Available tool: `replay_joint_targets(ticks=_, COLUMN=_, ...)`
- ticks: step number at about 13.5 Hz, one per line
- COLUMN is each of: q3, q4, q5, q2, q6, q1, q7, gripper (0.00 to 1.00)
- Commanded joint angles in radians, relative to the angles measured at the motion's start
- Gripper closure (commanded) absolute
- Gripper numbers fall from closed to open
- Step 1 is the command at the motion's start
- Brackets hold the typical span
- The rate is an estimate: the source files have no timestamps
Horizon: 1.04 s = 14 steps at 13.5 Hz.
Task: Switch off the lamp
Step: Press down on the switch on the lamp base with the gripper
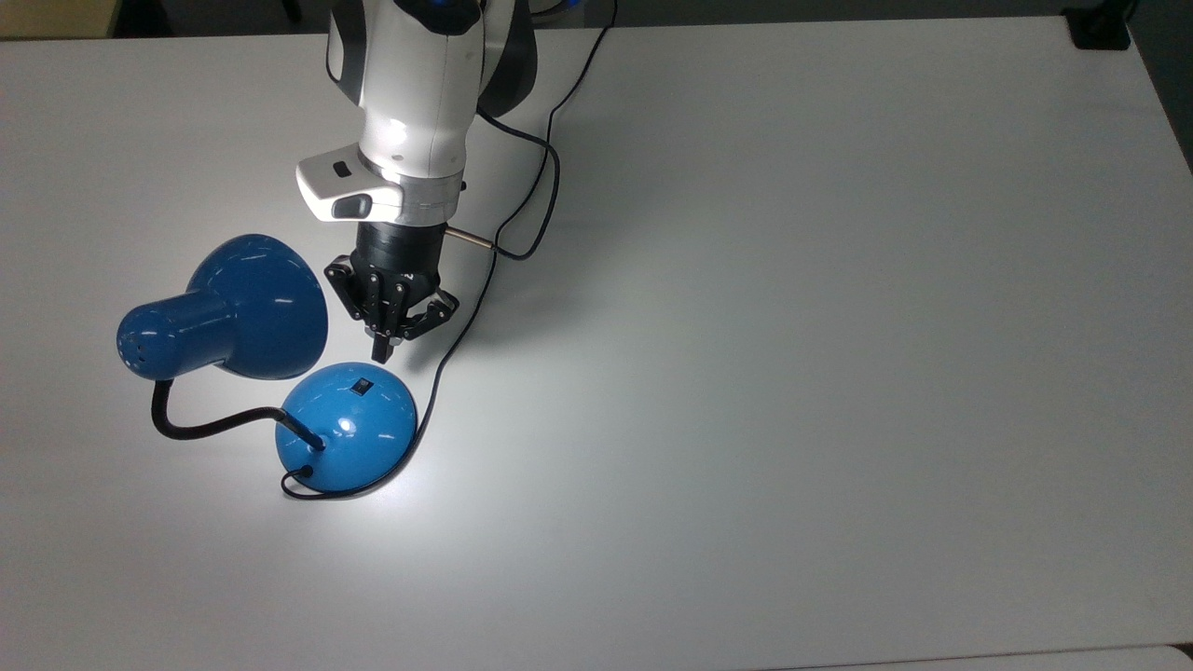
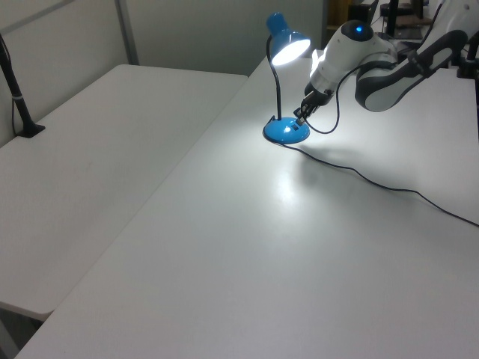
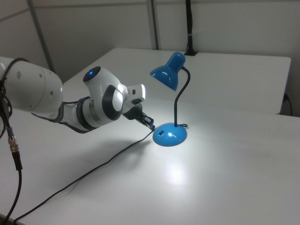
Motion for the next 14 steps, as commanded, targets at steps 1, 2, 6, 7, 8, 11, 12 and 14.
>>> replay_joint_targets(ticks=1, q3=-0.002, q4=0.061, q5=-0.051, q2=0.057, q6=0.02, q1=-0.027, q7=0.055, gripper=1.0)
replay_joint_targets(ticks=2, q3=-0.002, q4=0.07, q5=-0.051, q2=0.063, q6=0.02, q1=-0.027, q7=0.055, gripper=1.0)
replay_joint_targets(ticks=6, q3=-0.002, q4=0.078, q5=-0.052, q2=0.091, q6=0.02, q1=-0.025, q7=0.06, gripper=1.0)
replay_joint_targets(ticks=7, q3=-0.001, q4=0.081, q5=-0.052, q2=0.094, q6=0.02, q1=-0.025, q7=0.062, gripper=1.0)
replay_joint_targets(ticks=8, q3=-0.001, q4=0.093, q5=-0.051, q2=0.1, q6=0.018, q1=-0.025, q7=0.062, gripper=1.0)
replay_joint_targets(ticks=11, q3=-0.001, q4=0.096, q5=-0.052, q2=0.105, q6=0.02, q1=-0.022, q7=0.077, gripper=1.0)
replay_joint_targets(ticks=12, q3=-0.001, q4=0.098, q5=-0.052, q2=0.111, q6=0.02, q1=-0.021, q7=0.077, gripper=1.0)
replay_joint_targets(ticks=14, q3=-0.001, q4=0.095, q5=-0.054, q2=0.111, q6=0.018, q1=-0.019, q7=0.075, gripper=1.0)
